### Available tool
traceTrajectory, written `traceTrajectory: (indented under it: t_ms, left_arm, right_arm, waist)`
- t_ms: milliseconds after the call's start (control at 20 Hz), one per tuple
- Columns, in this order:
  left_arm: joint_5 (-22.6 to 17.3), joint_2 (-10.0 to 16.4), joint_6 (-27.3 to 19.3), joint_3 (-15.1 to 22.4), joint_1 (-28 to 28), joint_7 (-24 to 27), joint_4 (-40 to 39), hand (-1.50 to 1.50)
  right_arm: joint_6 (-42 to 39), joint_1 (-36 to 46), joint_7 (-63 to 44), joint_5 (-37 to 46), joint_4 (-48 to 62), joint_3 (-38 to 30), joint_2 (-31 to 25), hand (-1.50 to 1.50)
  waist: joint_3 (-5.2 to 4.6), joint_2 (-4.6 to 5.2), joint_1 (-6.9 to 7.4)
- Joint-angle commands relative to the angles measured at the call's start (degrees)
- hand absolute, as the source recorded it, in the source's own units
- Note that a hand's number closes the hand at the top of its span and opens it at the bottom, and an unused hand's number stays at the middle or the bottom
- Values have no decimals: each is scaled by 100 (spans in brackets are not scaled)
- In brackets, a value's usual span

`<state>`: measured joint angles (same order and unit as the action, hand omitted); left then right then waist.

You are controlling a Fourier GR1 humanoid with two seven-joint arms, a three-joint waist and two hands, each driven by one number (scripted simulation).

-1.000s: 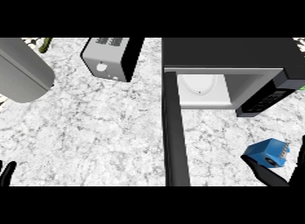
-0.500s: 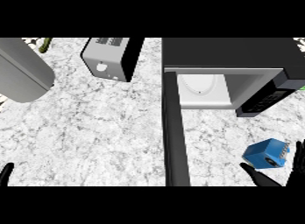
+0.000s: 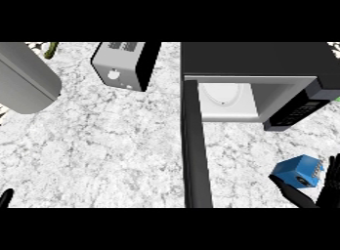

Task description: Pick up the milk, place it into the microwave and close the microwave

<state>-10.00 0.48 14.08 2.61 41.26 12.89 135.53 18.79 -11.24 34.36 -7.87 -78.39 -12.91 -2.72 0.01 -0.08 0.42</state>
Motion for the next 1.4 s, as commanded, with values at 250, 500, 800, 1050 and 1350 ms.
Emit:
traceTrajectory:
  t_ms: [250,500,800,1050,1350]
  left_arm:
    - [270,-47,-138,393,261,110,-8,-150]
    - [59,-38,-172,-4,-431,-307,6,-150]
    - [-64,-21,47,-72,-124,40,-301,-150]
    - [7,-47,109,7,10,238,-372,-150]
    - [-247,26,-156,-125,-311,-450,87,-150]
  right_arm:
    - [292,414,274,-2,1292,-682,-401,-150]
    - [-681,402,909,-401,2100,-838,-564,-150]
    - [-2661,493,1042,-620,2245,-192,-715,-150]
    - [-2351,1030,1950,-374,2720,-218,-502,150]
    - [-601,1314,1847,-196,2349,-567,-189,150]
  waist:
    - [1,1,11]
    - [3,6,-25]
    - [3,4,-21]
    - [1,2,13]
    - [0,10,-15]
